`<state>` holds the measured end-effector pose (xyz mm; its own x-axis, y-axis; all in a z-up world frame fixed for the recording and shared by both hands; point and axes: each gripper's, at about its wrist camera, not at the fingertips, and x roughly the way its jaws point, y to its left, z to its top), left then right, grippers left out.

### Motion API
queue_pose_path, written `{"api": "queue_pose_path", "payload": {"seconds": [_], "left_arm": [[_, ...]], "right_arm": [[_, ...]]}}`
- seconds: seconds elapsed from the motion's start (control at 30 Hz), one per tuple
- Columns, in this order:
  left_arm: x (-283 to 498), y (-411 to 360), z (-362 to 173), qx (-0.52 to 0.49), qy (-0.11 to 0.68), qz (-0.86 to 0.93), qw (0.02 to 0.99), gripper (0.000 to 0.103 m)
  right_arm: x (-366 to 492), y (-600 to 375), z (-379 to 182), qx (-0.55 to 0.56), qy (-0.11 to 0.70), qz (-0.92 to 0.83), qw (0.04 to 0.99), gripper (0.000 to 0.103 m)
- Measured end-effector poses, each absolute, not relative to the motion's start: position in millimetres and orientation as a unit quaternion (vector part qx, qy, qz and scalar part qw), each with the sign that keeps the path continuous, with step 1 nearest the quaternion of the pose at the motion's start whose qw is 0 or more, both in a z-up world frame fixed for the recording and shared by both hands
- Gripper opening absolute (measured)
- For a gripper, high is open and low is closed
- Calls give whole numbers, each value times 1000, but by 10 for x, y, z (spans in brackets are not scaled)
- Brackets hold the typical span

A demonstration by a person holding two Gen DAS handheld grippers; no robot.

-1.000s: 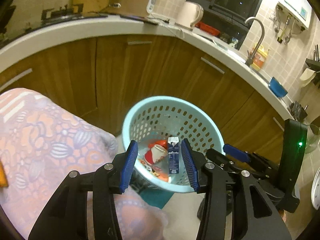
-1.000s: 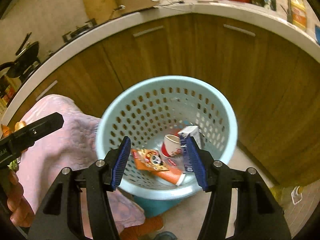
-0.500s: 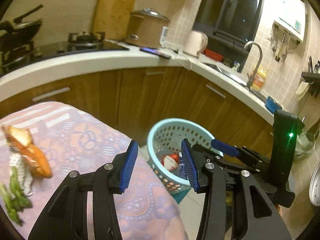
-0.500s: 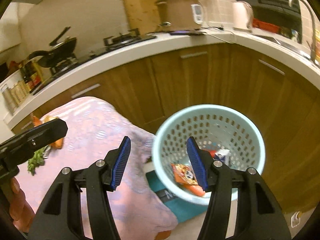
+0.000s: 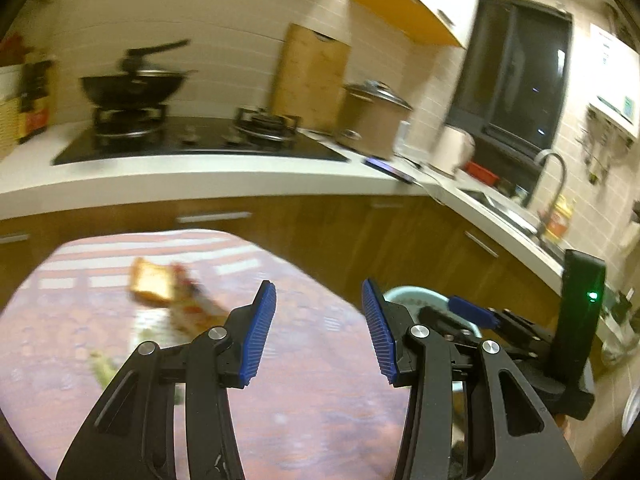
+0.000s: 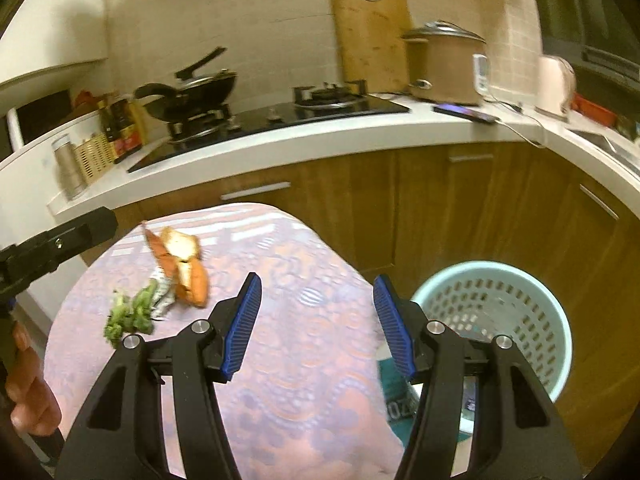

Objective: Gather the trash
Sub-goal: 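Grasp the green bok choy stalk with the left tool while the right tool grasps the orange snack packet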

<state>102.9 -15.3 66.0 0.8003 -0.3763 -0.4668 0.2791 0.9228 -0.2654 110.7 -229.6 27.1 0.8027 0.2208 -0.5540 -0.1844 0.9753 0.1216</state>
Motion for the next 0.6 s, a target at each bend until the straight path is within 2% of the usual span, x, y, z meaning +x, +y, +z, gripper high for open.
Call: {"api": "queue_pose_path", "payload": {"seconds": [0.27,0.53,0.6], "left_arm": [[945,653,526,-115,267,-51,955,45],[1141,1248,-22,-147,335,11,930,45],[1215,1330,-184,-163,349,1,923,50]], "right_arm": [[1212,-1693,260,-5,299,159,941,55],[1425,-1124,83,-28,318,199,927,55],[1480,-1036,40,-28,324,206,923,55]]}}
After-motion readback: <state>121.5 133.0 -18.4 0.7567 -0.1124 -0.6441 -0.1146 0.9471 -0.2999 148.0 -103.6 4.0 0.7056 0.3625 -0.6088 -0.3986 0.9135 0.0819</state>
